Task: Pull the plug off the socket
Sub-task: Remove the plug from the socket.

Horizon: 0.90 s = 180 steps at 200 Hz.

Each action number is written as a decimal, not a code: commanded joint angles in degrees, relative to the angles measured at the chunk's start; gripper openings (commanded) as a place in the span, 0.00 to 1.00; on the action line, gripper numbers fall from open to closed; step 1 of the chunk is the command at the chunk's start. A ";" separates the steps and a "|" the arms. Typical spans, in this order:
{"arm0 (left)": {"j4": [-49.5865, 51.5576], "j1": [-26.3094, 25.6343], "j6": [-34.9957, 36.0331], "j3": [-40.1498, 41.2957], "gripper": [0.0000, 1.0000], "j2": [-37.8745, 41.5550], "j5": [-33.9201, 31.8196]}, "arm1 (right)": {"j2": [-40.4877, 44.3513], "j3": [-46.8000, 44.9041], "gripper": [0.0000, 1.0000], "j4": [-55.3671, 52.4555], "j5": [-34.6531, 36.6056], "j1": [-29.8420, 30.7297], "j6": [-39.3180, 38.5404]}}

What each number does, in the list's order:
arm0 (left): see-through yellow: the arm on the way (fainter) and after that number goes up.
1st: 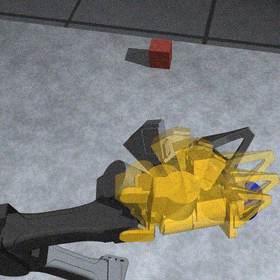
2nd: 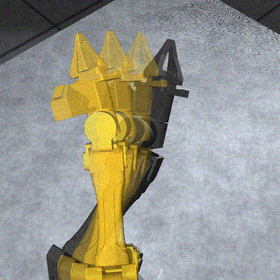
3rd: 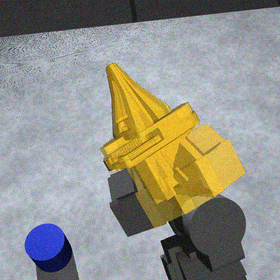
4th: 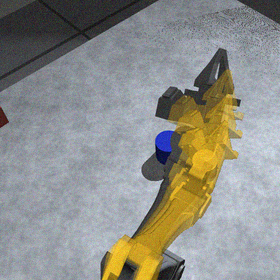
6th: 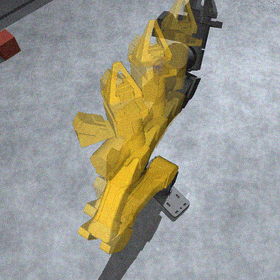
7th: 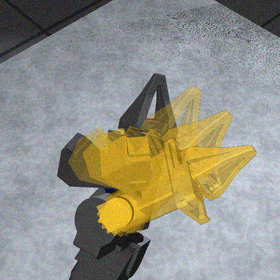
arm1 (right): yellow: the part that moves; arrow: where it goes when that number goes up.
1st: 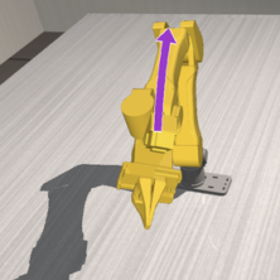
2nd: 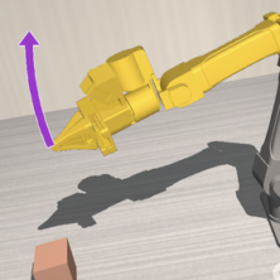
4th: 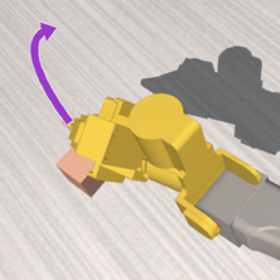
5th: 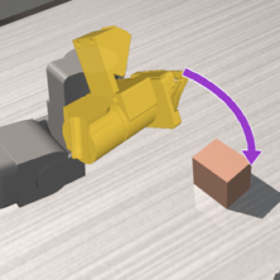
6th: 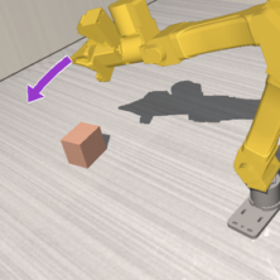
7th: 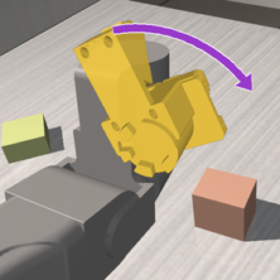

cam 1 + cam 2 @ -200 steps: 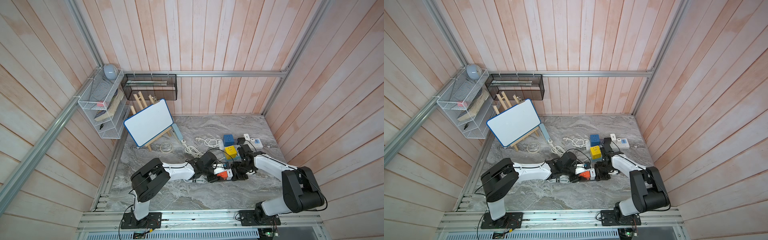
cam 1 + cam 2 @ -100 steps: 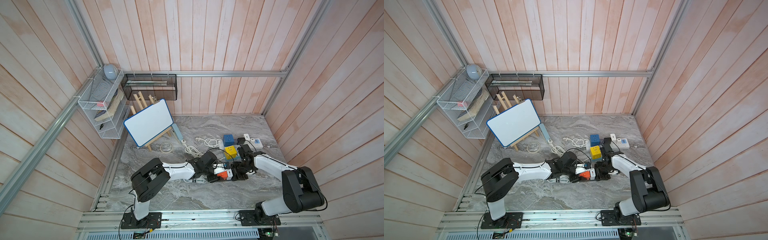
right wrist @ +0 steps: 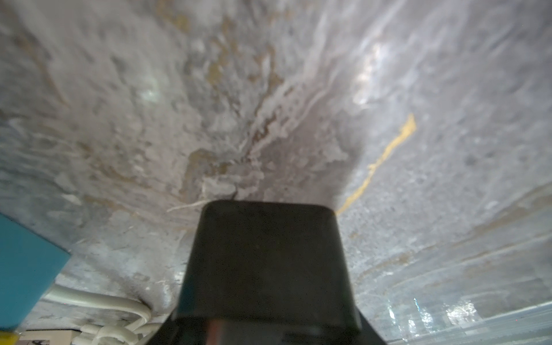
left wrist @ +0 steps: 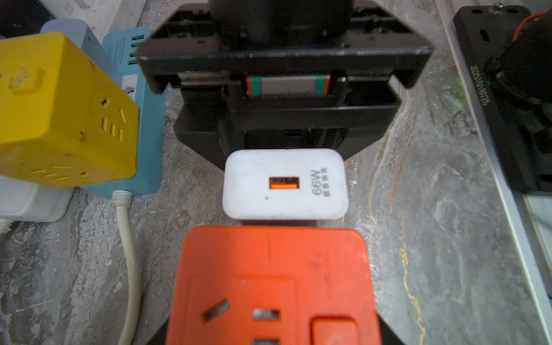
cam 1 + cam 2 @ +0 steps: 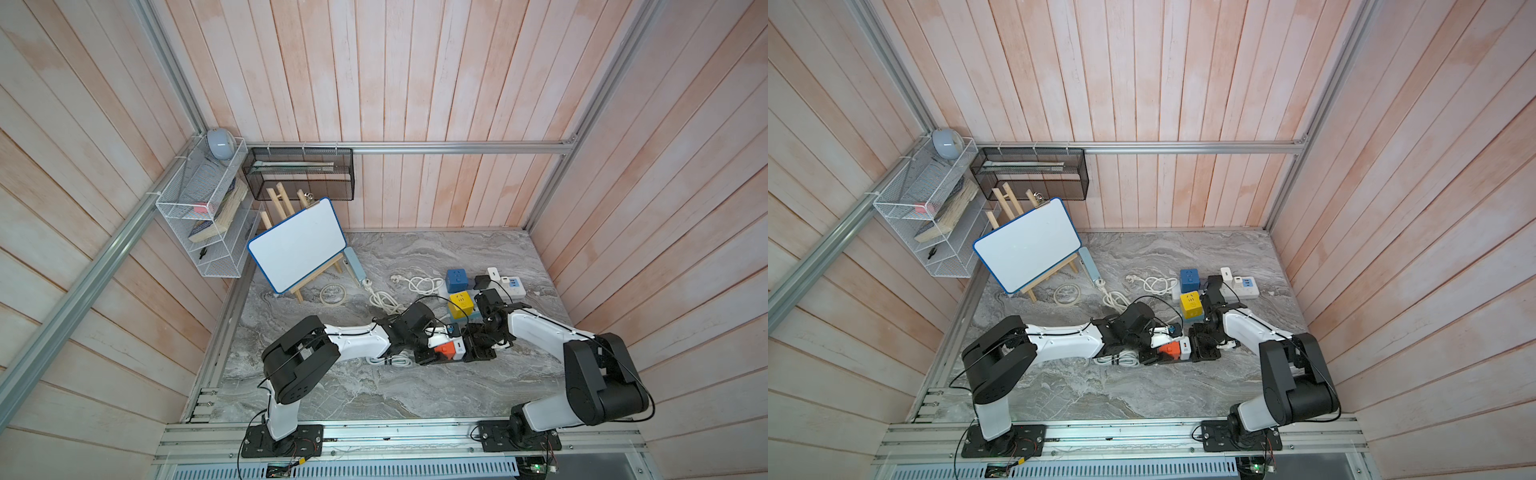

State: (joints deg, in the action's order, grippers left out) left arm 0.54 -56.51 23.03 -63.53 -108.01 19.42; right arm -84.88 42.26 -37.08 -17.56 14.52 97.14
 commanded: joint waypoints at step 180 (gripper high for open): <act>1.72 -0.91 -0.83 -1.13 0.00 7.69 -4.13 | -4.59 -1.22 0.23 2.24 2.14 0.24 4.61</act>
State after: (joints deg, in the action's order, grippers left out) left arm 5.23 -56.75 21.91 -63.64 -105.41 16.71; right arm -85.86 42.48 -36.45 -21.15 14.92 97.60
